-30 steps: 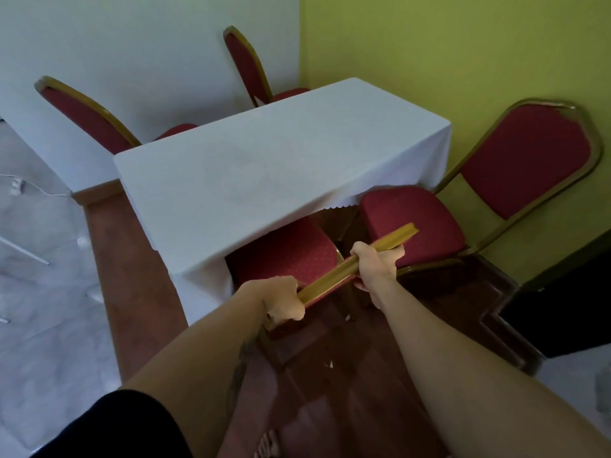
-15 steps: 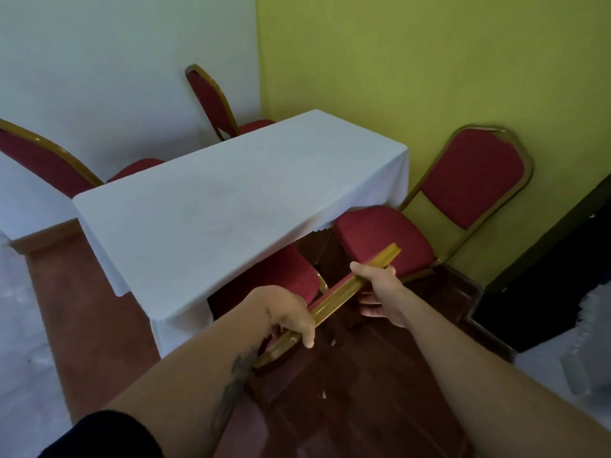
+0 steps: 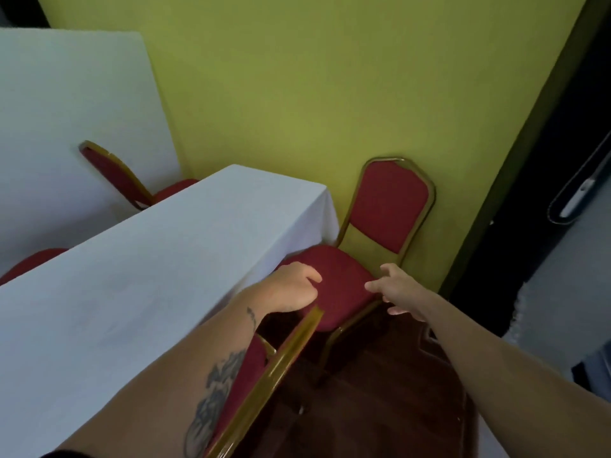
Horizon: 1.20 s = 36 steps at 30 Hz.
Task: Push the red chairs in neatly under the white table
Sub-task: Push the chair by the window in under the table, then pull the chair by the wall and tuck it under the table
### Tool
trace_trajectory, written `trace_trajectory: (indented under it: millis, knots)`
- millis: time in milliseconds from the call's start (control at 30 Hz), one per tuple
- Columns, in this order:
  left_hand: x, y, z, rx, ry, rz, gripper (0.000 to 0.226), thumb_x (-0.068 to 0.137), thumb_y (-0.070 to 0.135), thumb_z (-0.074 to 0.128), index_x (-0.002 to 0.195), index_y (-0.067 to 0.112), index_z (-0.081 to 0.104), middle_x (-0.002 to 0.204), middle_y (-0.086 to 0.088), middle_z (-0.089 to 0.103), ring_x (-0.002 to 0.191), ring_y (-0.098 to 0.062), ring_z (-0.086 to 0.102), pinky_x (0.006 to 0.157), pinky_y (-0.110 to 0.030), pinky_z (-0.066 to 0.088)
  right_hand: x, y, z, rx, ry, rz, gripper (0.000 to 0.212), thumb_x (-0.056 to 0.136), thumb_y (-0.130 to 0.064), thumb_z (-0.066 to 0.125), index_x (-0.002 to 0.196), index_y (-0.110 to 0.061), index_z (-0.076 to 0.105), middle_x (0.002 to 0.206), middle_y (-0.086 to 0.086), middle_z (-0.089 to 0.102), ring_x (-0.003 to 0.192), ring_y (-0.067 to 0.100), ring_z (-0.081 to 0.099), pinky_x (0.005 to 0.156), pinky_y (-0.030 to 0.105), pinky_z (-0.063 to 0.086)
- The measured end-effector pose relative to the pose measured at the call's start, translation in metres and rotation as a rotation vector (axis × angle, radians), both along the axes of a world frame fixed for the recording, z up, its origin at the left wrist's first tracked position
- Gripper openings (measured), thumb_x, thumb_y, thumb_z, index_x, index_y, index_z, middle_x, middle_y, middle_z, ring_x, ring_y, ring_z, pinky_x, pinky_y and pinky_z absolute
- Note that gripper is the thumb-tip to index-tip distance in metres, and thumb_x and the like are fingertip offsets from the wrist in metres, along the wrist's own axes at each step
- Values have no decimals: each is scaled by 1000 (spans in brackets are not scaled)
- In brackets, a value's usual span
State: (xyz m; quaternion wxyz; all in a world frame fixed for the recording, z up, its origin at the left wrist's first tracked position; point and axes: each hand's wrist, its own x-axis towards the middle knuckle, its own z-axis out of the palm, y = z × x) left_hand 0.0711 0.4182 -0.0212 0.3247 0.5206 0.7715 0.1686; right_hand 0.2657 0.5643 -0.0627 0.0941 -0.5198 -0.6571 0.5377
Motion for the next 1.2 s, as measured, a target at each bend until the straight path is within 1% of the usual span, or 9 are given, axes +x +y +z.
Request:
trace_trajectory:
  millis: [133, 233, 400, 467, 533, 567, 667, 1067, 1200]
  knots:
    - [13, 87, -2, 125, 9, 39, 40, 94, 20, 54, 132, 23, 64, 118, 0, 73, 96, -12, 72, 91, -35, 59, 27, 78, 7, 42, -23, -19, 79, 98, -22, 62, 162, -21, 16, 163, 9, 32, 141, 30, 42, 103, 47, 49]
    - [29, 152, 5, 213, 39, 75, 35, 97, 22, 54, 129, 22, 67, 119, -1, 73, 100, -14, 69, 93, -34, 56, 49, 135, 11, 60, -71, -45, 79, 97, -22, 62, 162, -20, 16, 157, 9, 37, 136, 30, 44, 97, 42, 48]
    - [61, 249, 12, 284, 95, 94, 36, 102, 19, 46, 132, 16, 66, 132, -2, 66, 121, -21, 61, 103, -34, 48, 87, 227, 19, 84, -101, -100, 82, 99, -19, 61, 163, -16, 10, 163, 13, 30, 145, 33, 36, 110, 44, 41]
    - [68, 283, 8, 277, 117, 82, 28, 102, 18, 44, 112, 21, 70, 115, 3, 69, 110, -22, 63, 93, -34, 49, 97, 258, 20, 84, -139, -106, 85, 98, -24, 62, 164, -19, 10, 167, 12, 25, 149, 34, 32, 116, 48, 37]
    - [69, 316, 3, 282, 123, 92, 16, 100, 19, 47, 94, 24, 61, 98, 9, 61, 97, -18, 57, 84, -33, 46, 102, 288, 19, 93, -161, -114, 84, 98, -23, 62, 164, -19, 9, 168, 12, 22, 151, 34, 28, 118, 48, 35]
    - [70, 332, 2, 285, 115, 97, 14, 98, 21, 50, 103, 25, 62, 105, 7, 59, 100, -18, 57, 86, -32, 44, 102, 302, 20, 99, -170, -117, 84, 99, -22, 61, 164, -19, 8, 169, 12, 21, 151, 34, 27, 118, 47, 33]
    - [63, 386, -7, 295, 101, 119, 42, 94, 25, 57, 135, 15, 61, 131, -5, 57, 118, -25, 58, 97, -34, 45, 97, 343, 19, 118, -199, -120, 85, 97, -19, 60, 164, -19, 7, 169, 12, 21, 152, 34, 26, 118, 47, 33]
    - [11, 592, -14, 272, 100, 80, 61, 93, 43, 50, 144, 11, 46, 138, -13, 50, 119, -33, 56, 101, -44, 48, 47, 509, 16, 156, -353, -112, 90, 92, -16, 60, 164, -23, 7, 169, 11, 19, 152, 34, 24, 120, 52, 32]
    - [-1, 630, -18, 219, 135, 101, 60, 93, 45, 47, 142, 10, 46, 137, -14, 51, 119, -35, 57, 100, -47, 49, 24, 538, -1, 123, -393, -78, 91, 90, -20, 60, 164, -20, 8, 168, 12, 22, 152, 33, 27, 120, 44, 31]
